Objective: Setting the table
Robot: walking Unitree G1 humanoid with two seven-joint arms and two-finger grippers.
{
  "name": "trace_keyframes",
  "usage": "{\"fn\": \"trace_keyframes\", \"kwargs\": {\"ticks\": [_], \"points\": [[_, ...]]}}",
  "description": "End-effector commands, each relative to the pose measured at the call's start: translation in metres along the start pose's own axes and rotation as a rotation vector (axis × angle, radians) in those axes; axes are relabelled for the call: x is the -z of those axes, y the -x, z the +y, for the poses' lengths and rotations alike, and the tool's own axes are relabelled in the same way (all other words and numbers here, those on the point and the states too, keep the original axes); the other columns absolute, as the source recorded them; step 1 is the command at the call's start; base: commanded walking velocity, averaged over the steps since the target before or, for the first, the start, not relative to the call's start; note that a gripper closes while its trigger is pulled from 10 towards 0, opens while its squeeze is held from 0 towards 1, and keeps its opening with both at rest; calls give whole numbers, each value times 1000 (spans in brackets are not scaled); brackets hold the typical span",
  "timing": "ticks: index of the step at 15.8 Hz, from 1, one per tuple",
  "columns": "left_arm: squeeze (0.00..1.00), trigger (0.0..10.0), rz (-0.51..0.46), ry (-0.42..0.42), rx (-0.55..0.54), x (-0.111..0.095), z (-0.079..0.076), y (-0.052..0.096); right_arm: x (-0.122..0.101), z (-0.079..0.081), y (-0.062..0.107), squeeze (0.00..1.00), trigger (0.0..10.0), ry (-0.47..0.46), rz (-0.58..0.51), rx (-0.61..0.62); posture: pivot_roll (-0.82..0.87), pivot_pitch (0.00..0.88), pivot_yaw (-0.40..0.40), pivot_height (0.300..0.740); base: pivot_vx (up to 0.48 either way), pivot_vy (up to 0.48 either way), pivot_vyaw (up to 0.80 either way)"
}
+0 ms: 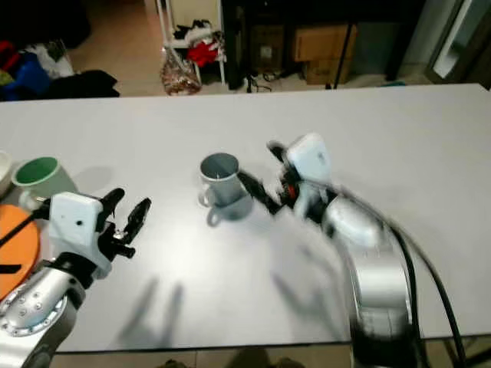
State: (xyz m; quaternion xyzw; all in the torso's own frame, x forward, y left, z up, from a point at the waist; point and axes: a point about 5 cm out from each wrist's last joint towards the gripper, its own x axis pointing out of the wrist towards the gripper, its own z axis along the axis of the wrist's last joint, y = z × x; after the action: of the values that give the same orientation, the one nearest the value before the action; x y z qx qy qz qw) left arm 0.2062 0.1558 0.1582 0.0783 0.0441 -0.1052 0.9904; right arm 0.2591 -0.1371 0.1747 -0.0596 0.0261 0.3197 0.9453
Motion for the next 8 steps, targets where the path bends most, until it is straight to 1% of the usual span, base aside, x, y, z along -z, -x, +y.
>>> {"fn": "trace_keyframes", "kwargs": {"ticks": [1,2,3,4,5,7,8], "points": [[0,10000,-6,-7,-22,1,0,-1,6,5,6,0,10000,-40,25,59,-121,0,97,740,0,0,0],[0,10000,-17,-4,-39,0,0,-2,13,9,14,0,10000,-66,42,126,-125,0,96,740,0,0,0],[0,10000,-15,12,-67,2,1,-2,16,13,21,0,10000,-124,41,162,-128,0,97,740,0,0,0],[0,10000,-5,8,-79,5,1,-1,23,14,27,0,10000,-129,60,218,-130,0,93,740,0,0,0],[0,10000,-1,9,-80,6,0,0,25,15,30,0,10000,-117,77,239,-134,0,91,740,0,0,0],[0,10000,-1,9,-71,6,-2,0,24,17,28,0,10000,-106,85,222,-132,0,86,740,0,0,0],[0,10000,0,8,-72,6,-3,0,27,16,28,0,10000,-109,100,217,-128,0,81,740,-251,0,0]]}}
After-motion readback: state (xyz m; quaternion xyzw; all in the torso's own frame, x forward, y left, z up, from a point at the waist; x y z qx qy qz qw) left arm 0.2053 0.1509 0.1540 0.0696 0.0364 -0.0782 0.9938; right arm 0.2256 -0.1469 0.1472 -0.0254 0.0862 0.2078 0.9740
